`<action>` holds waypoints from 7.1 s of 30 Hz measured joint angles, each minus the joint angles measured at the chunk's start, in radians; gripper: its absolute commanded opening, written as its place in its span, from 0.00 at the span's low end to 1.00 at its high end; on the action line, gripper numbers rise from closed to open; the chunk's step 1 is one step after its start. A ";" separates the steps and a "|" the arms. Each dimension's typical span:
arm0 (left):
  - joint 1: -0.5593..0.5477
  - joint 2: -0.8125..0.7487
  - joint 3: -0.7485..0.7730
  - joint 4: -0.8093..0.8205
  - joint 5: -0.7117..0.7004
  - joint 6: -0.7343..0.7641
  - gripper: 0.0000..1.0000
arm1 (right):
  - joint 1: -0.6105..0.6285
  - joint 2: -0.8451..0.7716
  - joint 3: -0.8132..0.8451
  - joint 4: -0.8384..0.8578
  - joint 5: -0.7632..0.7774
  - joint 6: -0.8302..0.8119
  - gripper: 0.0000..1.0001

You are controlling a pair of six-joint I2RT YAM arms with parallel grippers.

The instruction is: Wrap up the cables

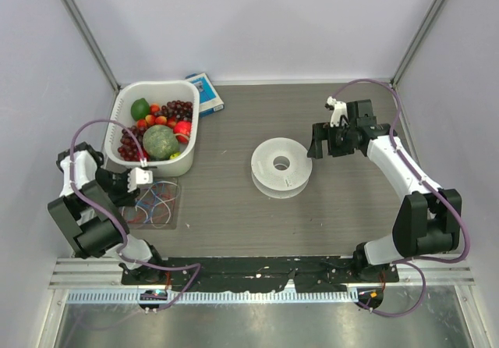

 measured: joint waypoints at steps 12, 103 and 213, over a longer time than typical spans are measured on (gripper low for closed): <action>-0.070 0.054 -0.028 0.040 -0.003 0.035 0.32 | 0.002 0.029 0.000 -0.003 0.000 -0.002 0.88; -0.330 -0.470 0.495 1.067 0.645 -2.584 0.00 | 0.853 0.304 0.542 0.946 -0.047 0.145 0.80; -0.145 -0.459 0.337 -0.039 0.178 -0.706 0.00 | 0.802 0.158 0.711 0.992 0.343 -0.161 0.01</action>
